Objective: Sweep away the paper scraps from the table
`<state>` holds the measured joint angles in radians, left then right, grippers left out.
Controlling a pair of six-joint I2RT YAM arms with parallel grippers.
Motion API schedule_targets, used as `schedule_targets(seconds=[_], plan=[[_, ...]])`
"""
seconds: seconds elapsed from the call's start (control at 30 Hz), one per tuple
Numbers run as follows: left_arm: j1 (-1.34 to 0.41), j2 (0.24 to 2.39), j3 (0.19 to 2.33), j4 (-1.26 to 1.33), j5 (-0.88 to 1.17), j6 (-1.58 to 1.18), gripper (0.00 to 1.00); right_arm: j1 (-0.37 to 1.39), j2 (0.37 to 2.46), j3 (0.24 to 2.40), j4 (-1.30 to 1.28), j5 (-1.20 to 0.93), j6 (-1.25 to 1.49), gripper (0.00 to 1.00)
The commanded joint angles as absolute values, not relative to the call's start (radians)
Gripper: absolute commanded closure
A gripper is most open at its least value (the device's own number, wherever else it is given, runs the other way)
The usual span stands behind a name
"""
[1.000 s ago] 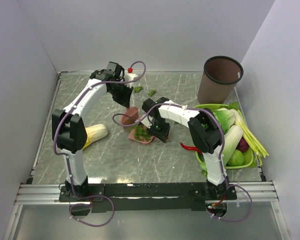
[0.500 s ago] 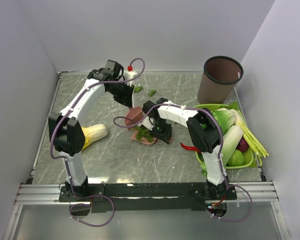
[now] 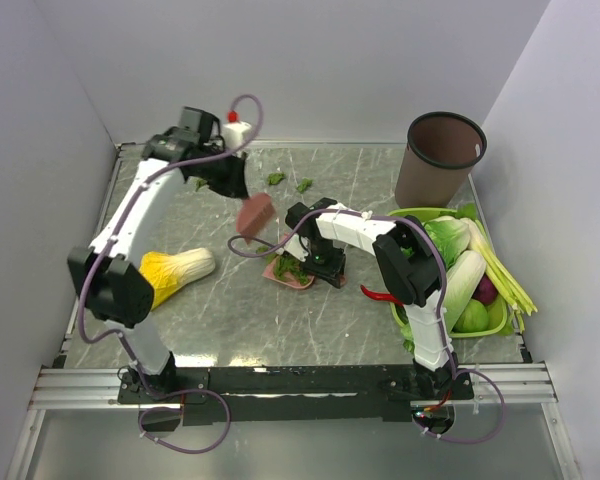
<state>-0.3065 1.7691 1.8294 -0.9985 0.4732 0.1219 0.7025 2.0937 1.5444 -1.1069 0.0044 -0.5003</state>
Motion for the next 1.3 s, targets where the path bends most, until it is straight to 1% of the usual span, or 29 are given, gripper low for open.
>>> schedule_targets(seconds=[0.0,0.1,0.3,0.33,0.4,0.43,0.5,0.53,0.57,0.6,0.7,0.87,1.03,1.13,1.27], plan=[[-0.233,1.66,1.853,-0.94,0.257,0.074,0.99,0.695,2.118,1.546,-1.109,0.051,-0.514,1.0],[-0.2,1.649,1.796,-0.95,0.274,0.06,0.99,0.698,2.114,1.558,-1.149,0.081,-0.511,1.0],[-0.199,1.681,1.689,-0.94,0.359,0.035,0.99,0.707,2.094,1.565,-1.226,0.129,-0.523,1.0],[-0.199,1.69,1.689,-0.94,0.371,0.037,0.99,0.707,2.088,1.562,-1.224,0.127,-0.523,0.87],[-0.198,1.715,1.7,-0.937,0.377,0.038,0.99,0.704,2.063,1.549,-1.207,0.117,-0.522,0.78],[-0.199,1.721,1.706,-0.936,0.386,0.043,0.99,0.704,2.051,1.545,-1.198,0.095,-0.52,0.71],[-0.199,1.741,1.709,-0.934,0.403,0.051,0.99,0.697,2.013,1.516,-1.149,0.071,-0.517,0.61],[-0.198,1.747,1.709,-0.934,0.419,0.06,0.99,0.695,1.988,1.491,-1.132,0.042,-0.512,0.54],[-0.198,1.761,1.706,-0.933,0.434,0.06,0.99,0.689,1.974,1.477,-1.094,0.025,-0.509,0.51],[-0.198,1.767,1.701,-0.924,0.44,0.055,0.99,0.681,1.961,1.461,-1.074,0.006,-0.512,0.43],[-0.199,1.792,1.687,-0.913,0.459,0.04,0.99,0.64,1.898,1.382,-0.987,-0.099,-0.517,0.33],[-0.199,1.828,1.684,-0.899,0.462,0.035,0.99,0.546,1.795,1.241,-0.856,-0.263,-0.534,0.31],[-0.199,1.871,1.693,-0.893,0.465,0.034,0.99,0.514,1.688,1.135,-0.727,-0.347,-0.575,0.32],[-0.198,1.893,1.701,-0.888,0.468,0.034,0.99,0.512,1.637,1.094,-0.675,-0.386,-0.601,0.33],[-0.198,1.907,1.715,-0.884,0.474,0.032,0.99,0.512,1.629,1.094,-0.644,-0.422,-0.627,0.36]])
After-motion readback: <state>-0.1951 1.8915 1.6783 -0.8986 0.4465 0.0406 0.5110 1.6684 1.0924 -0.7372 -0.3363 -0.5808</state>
